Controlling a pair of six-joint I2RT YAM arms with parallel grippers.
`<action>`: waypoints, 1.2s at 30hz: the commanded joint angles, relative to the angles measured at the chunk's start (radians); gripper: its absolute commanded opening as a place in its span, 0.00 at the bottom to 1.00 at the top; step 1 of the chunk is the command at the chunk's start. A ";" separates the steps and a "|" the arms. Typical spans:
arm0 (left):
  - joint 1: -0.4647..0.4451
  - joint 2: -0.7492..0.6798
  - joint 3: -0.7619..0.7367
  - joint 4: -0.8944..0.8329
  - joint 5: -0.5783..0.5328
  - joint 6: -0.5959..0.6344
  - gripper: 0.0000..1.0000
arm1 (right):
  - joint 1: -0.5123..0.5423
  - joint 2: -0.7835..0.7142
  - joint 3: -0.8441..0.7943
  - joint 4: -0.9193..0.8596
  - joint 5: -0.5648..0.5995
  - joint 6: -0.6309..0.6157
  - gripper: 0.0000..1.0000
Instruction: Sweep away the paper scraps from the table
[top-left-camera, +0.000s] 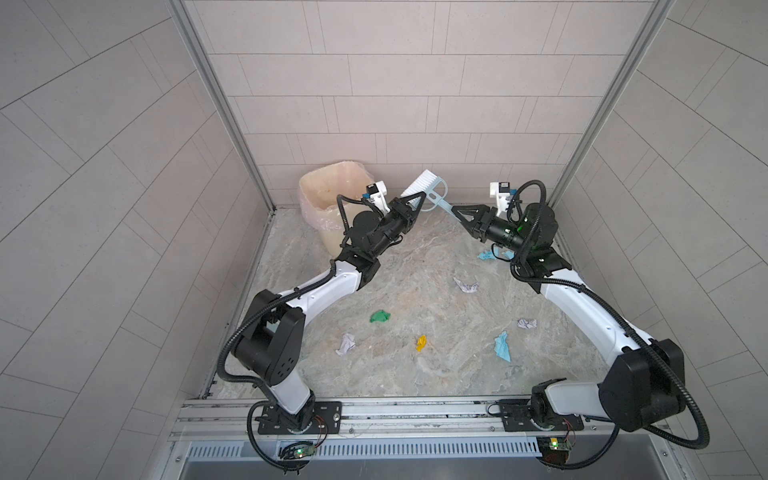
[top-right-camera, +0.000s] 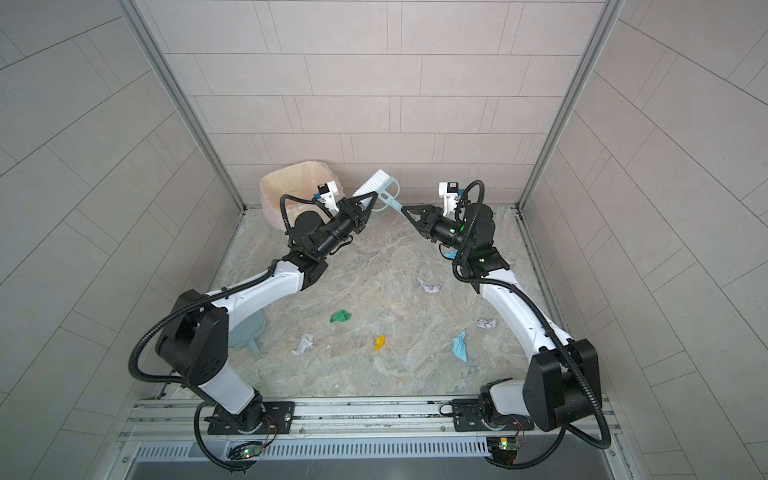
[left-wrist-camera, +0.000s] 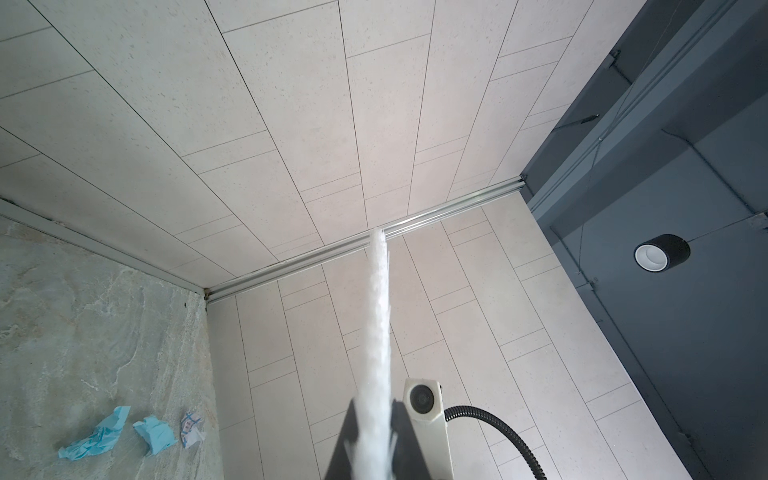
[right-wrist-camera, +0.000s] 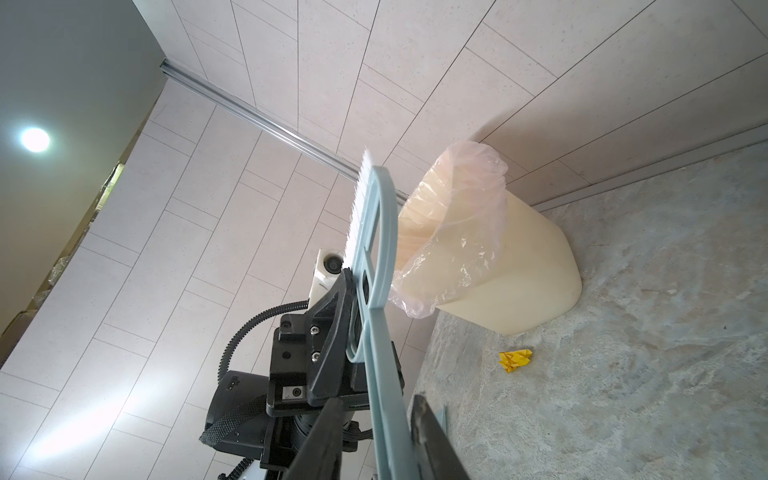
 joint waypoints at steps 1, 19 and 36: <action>-0.004 0.002 0.029 0.024 0.001 0.000 0.00 | 0.009 -0.004 0.002 0.043 -0.022 0.020 0.31; -0.002 0.010 0.031 0.023 -0.002 0.001 0.00 | 0.017 -0.005 0.008 0.039 -0.016 0.027 0.13; -0.001 -0.011 0.000 -0.001 0.006 0.019 0.23 | 0.016 -0.018 0.023 -0.051 -0.009 -0.028 0.00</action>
